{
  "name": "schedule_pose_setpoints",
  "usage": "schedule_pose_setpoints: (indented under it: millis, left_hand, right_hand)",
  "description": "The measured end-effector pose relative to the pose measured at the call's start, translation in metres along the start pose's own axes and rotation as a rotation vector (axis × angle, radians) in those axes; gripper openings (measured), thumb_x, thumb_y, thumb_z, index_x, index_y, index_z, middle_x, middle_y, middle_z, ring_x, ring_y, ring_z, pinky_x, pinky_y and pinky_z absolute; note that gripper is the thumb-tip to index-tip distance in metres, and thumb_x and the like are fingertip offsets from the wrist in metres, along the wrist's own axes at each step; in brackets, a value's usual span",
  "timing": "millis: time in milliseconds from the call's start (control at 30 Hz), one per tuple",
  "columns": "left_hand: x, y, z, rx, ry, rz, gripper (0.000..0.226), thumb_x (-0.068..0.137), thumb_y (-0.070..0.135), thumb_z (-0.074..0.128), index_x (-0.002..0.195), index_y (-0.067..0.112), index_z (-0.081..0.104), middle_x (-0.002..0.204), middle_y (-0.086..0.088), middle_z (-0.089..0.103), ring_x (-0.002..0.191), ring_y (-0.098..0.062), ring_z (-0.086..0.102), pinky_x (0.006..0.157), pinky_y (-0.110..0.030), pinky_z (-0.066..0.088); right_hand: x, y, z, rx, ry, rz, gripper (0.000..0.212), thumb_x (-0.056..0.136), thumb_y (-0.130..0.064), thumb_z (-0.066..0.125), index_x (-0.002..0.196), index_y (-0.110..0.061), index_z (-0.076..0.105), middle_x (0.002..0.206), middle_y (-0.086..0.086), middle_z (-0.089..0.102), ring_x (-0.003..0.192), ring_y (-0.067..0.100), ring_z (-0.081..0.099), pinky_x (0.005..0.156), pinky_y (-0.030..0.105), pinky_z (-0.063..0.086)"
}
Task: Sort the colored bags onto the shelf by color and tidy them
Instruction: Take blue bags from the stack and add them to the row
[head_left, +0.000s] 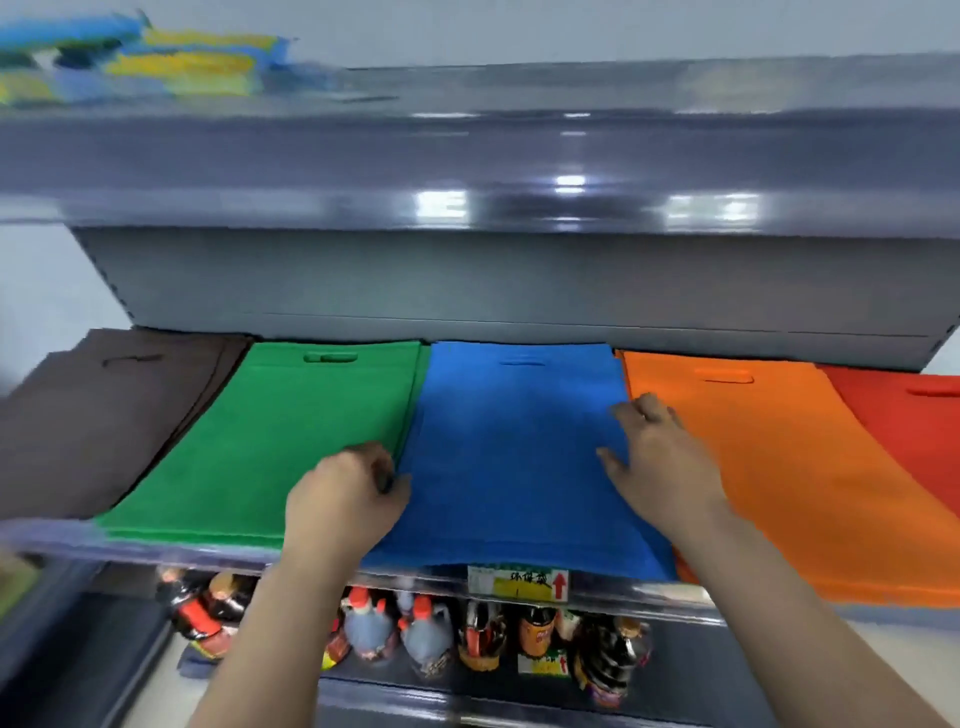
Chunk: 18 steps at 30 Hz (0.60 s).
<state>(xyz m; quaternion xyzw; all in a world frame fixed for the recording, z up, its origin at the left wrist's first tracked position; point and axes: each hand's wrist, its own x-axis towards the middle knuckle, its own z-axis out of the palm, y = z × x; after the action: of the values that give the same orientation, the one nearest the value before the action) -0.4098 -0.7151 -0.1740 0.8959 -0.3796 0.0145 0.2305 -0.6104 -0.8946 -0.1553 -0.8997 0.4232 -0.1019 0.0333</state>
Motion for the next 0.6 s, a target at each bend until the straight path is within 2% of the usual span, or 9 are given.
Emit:
schedule_pose_setpoints:
  millis: [67,133,233,300,400,600]
  left_hand:
    - [-0.007,0.002,-0.008,0.023,0.092,0.012,0.021,0.080,0.028,0.066,0.097,0.016,0.066,0.092,-0.005,0.067,0.090,-0.030,0.062,0.071,-0.035,0.049]
    - [-0.014,0.001,-0.019,0.124,0.182,0.049,0.035,0.077,0.030,0.065,0.108,0.013,0.067,0.099,-0.007,0.068,0.095,-0.032,0.062,0.076,-0.038,0.049]
    - [-0.031,-0.014,-0.044,0.353,0.251,0.054,0.049,0.063,0.035,0.062,0.104,0.009,0.070,0.091,-0.009,0.071,0.082,-0.034,0.067,0.065,-0.043,0.054]
    - [-0.045,-0.027,-0.063,0.500,0.262,-0.001,0.050,0.063,0.035,0.072,0.105,0.008,0.070,0.092,-0.009,0.071,0.080,-0.033,0.067,0.064,-0.043,0.054]
    - [-0.070,-0.049,-0.095,0.599,0.286,-0.124,0.054,0.055,0.030,0.085,0.103,0.011,0.070,0.092,-0.008,0.070,0.080,-0.033,0.067,0.065,-0.042,0.053]
    - [-0.136,-0.105,-0.164,0.752,0.326,-0.376,0.049,0.060,0.037,0.073,0.102,0.012,0.069,0.095,-0.007,0.070,0.083,-0.032,0.066,0.066,-0.042,0.052]
  right_hand:
    - [0.016,-0.012,-0.009,-0.023,0.001,-0.162,0.048,0.096,-0.036,0.046,0.140,-0.016,0.037,0.137,0.001,0.036,0.125,0.022,0.040,0.094,0.033,0.043]
    - [0.029,-0.033,-0.017,-0.023,-0.013,-0.305,0.047,0.097,-0.035,0.045,0.140,-0.017,0.036,0.137,0.000,0.036,0.126,0.022,0.040,0.099,0.035,0.039]
    - [0.036,-0.078,-0.024,0.014,-0.027,-0.530,0.048,0.096,-0.034,0.046,0.141,-0.019,0.034,0.141,-0.002,0.036,0.128,0.021,0.037,0.101,0.034,0.034]
    - [0.035,-0.113,-0.027,0.034,-0.023,-0.684,0.051,0.095,-0.034,0.047,0.142,-0.020,0.033,0.143,-0.003,0.035,0.130,0.021,0.035,0.103,0.034,0.032]
    - [0.025,-0.168,-0.033,0.046,-0.002,-0.887,0.050,0.094,-0.034,0.049,0.140,-0.020,0.036,0.143,-0.001,0.036,0.130,0.022,0.035,0.104,0.036,0.032]
    - [-0.019,-0.285,-0.045,0.057,0.047,-1.213,0.046,0.093,-0.033,0.049,0.136,-0.018,0.039,0.139,0.002,0.039,0.130,0.024,0.035,0.103,0.039,0.030]
